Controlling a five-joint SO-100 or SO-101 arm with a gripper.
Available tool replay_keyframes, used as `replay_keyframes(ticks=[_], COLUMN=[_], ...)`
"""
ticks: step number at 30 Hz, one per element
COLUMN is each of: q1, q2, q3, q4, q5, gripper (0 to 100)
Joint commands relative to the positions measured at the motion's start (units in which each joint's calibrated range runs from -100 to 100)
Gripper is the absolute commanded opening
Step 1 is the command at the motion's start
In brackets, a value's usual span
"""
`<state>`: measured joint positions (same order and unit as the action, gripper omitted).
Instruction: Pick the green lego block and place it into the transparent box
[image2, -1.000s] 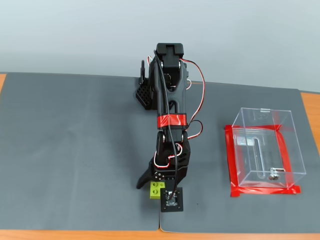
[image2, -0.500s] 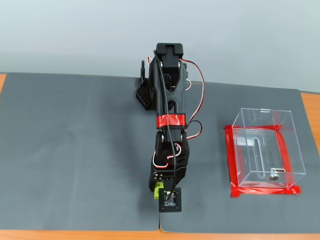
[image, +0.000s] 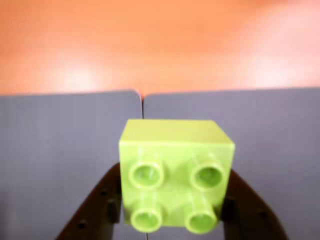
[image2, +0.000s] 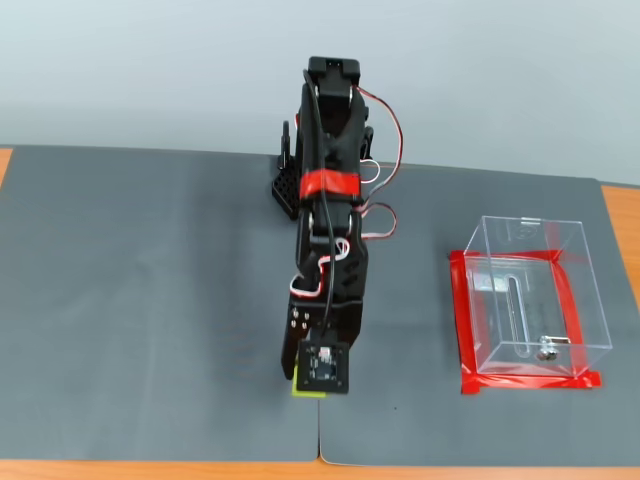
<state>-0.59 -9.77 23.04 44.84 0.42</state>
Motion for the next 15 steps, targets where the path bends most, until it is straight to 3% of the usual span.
replay_keyframes(ticks=[1,15], q1=[-0.49,-7.50], q2=[-11.72,-14.43], q3=[-3.45,-15.84], q4=[0.30,0.39], q5=[0.03,0.03], gripper=[9,9])
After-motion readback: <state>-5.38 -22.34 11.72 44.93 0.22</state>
